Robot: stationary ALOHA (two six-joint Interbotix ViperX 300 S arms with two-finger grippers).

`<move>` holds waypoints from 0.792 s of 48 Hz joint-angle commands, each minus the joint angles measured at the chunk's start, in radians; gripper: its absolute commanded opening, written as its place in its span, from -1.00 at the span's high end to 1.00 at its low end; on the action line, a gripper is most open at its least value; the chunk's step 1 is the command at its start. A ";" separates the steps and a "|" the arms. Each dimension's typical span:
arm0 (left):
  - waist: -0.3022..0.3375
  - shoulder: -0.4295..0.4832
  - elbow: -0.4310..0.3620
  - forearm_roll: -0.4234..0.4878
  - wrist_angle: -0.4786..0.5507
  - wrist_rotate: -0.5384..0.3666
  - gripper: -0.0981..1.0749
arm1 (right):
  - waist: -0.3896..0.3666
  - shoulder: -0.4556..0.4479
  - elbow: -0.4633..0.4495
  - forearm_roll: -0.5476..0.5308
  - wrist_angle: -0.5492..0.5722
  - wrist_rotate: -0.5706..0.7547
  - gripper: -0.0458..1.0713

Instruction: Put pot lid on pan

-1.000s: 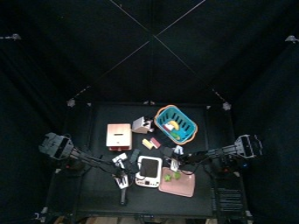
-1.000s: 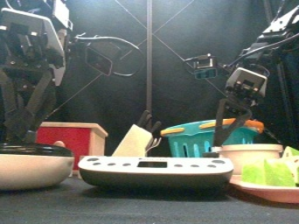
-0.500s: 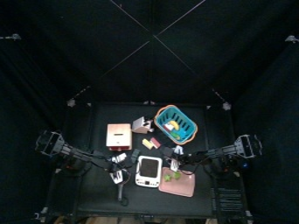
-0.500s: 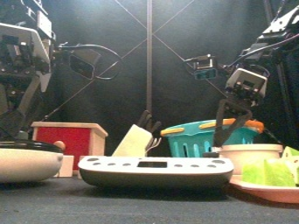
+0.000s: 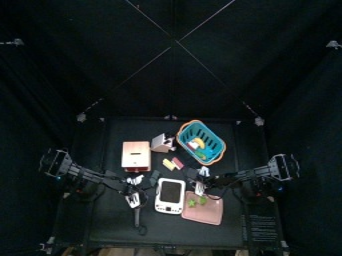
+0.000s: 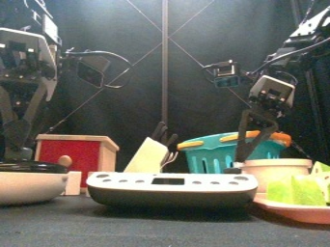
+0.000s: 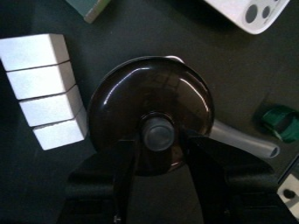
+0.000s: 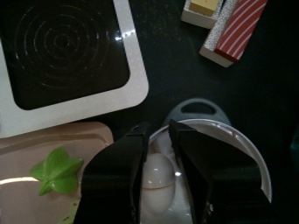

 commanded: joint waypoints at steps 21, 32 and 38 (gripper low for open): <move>0.015 -0.150 0.021 0.083 -0.025 -0.006 -0.50 | -0.003 -0.020 -0.060 0.002 0.051 0.002 -0.30; 0.040 -0.216 0.071 0.189 -0.144 -0.012 -0.50 | 0.003 -0.034 -0.123 0.078 0.103 0.003 -0.30; 0.066 -0.253 0.121 0.259 -0.273 -0.008 -0.50 | 0.023 -0.035 -0.166 0.140 0.107 0.002 -0.30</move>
